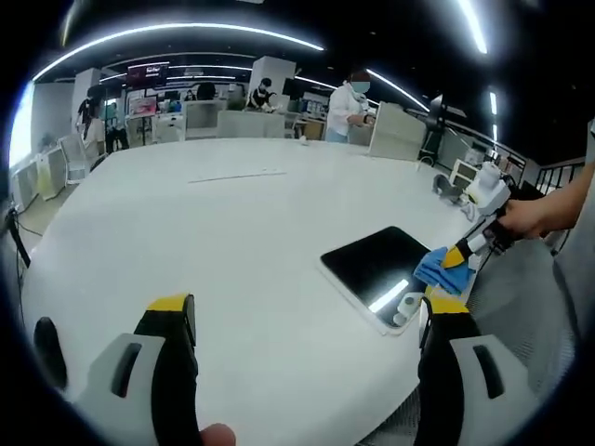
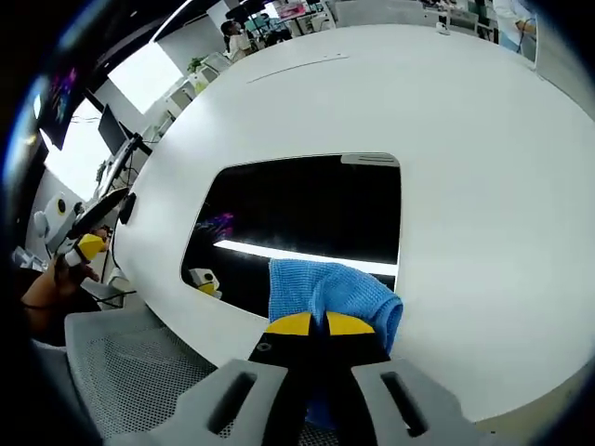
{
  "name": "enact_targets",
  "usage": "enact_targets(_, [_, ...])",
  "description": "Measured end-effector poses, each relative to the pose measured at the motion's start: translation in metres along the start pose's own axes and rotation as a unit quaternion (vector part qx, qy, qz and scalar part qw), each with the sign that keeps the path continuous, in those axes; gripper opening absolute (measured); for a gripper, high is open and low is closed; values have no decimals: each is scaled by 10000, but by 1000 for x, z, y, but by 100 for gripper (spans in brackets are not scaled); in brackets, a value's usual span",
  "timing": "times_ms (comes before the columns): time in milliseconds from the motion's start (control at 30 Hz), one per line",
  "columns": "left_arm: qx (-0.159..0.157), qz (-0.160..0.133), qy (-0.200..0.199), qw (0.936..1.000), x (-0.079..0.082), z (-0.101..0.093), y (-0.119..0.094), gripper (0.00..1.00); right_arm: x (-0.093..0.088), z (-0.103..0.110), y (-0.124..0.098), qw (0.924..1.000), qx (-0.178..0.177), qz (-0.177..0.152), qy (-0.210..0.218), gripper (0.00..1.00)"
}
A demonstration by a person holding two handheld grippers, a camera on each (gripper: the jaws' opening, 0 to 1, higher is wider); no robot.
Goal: Wipe the mirror surface with the cleaning cloth until all visible marks leave the cleaned area.
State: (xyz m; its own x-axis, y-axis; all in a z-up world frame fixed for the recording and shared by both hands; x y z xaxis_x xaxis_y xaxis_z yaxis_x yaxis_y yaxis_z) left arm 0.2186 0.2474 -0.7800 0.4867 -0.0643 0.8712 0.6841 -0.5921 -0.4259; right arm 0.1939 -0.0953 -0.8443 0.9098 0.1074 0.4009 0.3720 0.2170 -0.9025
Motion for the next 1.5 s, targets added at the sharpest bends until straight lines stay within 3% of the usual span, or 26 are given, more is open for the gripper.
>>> enact_targets(200, [-2,-45,10,10000,5,-2,4,99,-2,-12,-1,9999,-15,-18,120,0])
enact_targets(633, [-43,-58,-53,10000,3,1,3,99,7,-12,2,9997,-49,47,225,0])
enact_targets(1167, [-48,-46,-130,9999,2,5,3,99,33,-18,12,9995,-171,-29,281,0])
enact_targets(1500, [-78,-62,-123,9999,3,2,3,99,52,-20,20,9996,-259,-50,100,0])
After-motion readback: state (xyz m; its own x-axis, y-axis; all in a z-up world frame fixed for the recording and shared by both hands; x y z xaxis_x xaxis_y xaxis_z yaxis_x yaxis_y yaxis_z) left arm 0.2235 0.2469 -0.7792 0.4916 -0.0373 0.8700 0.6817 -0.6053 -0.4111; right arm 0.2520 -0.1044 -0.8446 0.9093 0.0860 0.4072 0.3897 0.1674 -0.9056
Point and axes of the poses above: the point that each gripper's makers call its tool centre point, and the gripper's own axes: y roughly forward along the fingers, z roughly to its left, x roughly out of its top, the point moved 4 cm from there along -y, roughly backward along the fingers, and after that the axes turned 9 degrees about -x, right-handed, at the moved point
